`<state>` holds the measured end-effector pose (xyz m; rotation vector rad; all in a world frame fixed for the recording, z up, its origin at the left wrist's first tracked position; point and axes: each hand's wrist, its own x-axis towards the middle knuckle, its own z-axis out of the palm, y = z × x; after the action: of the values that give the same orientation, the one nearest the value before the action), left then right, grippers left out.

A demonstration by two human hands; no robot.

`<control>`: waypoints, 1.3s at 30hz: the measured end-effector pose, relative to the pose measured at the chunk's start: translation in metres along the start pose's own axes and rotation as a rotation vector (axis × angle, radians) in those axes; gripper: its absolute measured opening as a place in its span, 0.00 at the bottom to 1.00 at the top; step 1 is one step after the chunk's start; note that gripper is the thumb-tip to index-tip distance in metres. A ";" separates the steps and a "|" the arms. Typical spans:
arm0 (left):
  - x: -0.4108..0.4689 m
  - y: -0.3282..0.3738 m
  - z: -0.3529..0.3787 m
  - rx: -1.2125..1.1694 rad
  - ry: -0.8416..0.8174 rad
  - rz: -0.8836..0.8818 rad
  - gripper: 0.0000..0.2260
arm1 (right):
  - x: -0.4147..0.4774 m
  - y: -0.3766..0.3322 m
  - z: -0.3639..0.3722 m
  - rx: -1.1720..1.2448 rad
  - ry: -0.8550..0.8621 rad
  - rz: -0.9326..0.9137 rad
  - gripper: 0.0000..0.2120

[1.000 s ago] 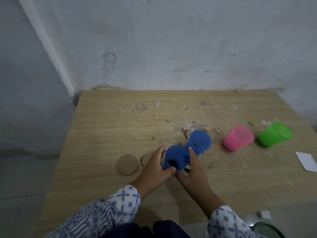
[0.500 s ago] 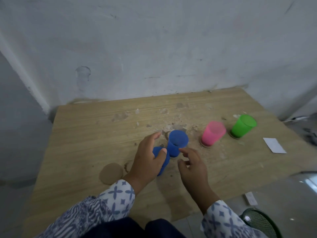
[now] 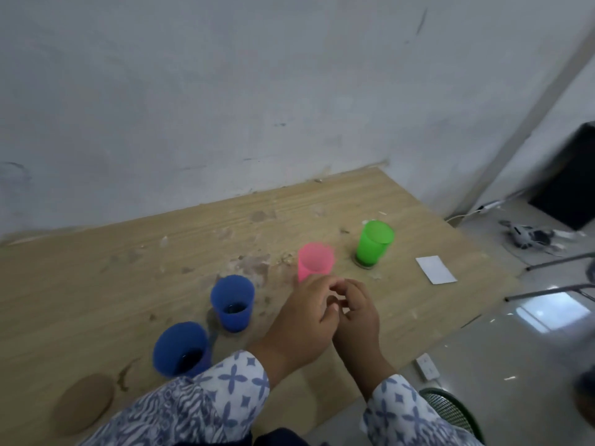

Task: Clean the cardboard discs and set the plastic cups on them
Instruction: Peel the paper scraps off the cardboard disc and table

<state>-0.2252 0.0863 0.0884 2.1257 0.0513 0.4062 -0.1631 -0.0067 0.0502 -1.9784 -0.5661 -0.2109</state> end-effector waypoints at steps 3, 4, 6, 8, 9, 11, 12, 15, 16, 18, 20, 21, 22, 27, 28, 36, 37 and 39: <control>0.035 -0.002 0.047 0.004 -0.030 -0.064 0.19 | 0.027 0.047 -0.028 -0.069 -0.004 0.056 0.11; 0.050 -0.003 0.065 0.007 -0.050 -0.093 0.20 | 0.039 0.067 -0.039 -0.095 -0.004 0.087 0.11; 0.080 -0.005 0.102 0.030 -0.115 -0.151 0.22 | 0.062 0.111 -0.064 -0.158 -0.019 0.169 0.10; 0.099 -0.011 0.125 0.091 -0.186 -0.196 0.23 | 0.075 0.140 -0.080 -0.231 -0.056 0.240 0.10; 0.112 -0.014 0.142 0.124 -0.232 -0.207 0.23 | 0.083 0.156 -0.091 -0.259 -0.080 0.281 0.10; 0.133 -0.019 0.168 0.207 -0.316 -0.227 0.25 | 0.096 0.182 -0.107 -0.302 -0.128 0.329 0.10; 0.145 -0.022 0.181 0.239 -0.348 -0.237 0.25 | 0.104 0.195 -0.114 -0.321 -0.153 0.342 0.10; 0.171 -0.029 0.209 0.326 -0.405 -0.248 0.26 | 0.122 0.223 -0.129 -0.398 -0.236 0.364 0.13; 0.177 -0.031 0.216 0.353 -0.416 -0.251 0.27 | 0.128 0.229 -0.132 -0.422 -0.256 0.366 0.13; 0.189 -0.036 0.229 0.397 -0.442 -0.267 0.26 | 0.138 0.242 -0.136 -0.456 -0.280 0.369 0.14; 0.197 -0.041 0.237 0.434 -0.459 -0.284 0.25 | 0.145 0.251 -0.137 -0.487 -0.299 0.395 0.16; 0.200 -0.043 0.240 0.453 -0.459 -0.291 0.25 | 0.148 0.256 -0.137 -0.507 -0.307 0.402 0.16; 0.202 -0.045 0.242 0.477 -0.455 -0.290 0.24 | 0.150 0.258 -0.136 -0.530 -0.311 0.403 0.14; 0.206 -0.053 0.248 0.530 -0.421 -0.302 0.24 | 0.158 0.273 -0.135 -0.570 -0.295 0.347 0.11; 0.207 -0.053 0.248 0.519 -0.412 -0.321 0.24 | 0.160 0.274 -0.137 -0.583 -0.309 0.321 0.11; 0.225 -0.038 0.247 0.103 -0.338 -0.589 0.22 | 0.169 0.263 -0.139 -0.374 -0.209 0.414 0.05; 0.227 -0.033 0.245 0.031 -0.317 -0.624 0.23 | 0.168 0.256 -0.137 -0.333 -0.191 0.410 0.05; 0.230 -0.027 0.239 -0.071 -0.270 -0.657 0.22 | 0.165 0.241 -0.132 -0.271 -0.142 0.352 0.04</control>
<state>0.0682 -0.0477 0.0070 1.9404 0.5514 -0.2621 0.1085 -0.1625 -0.0181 -2.3315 -0.2800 0.0770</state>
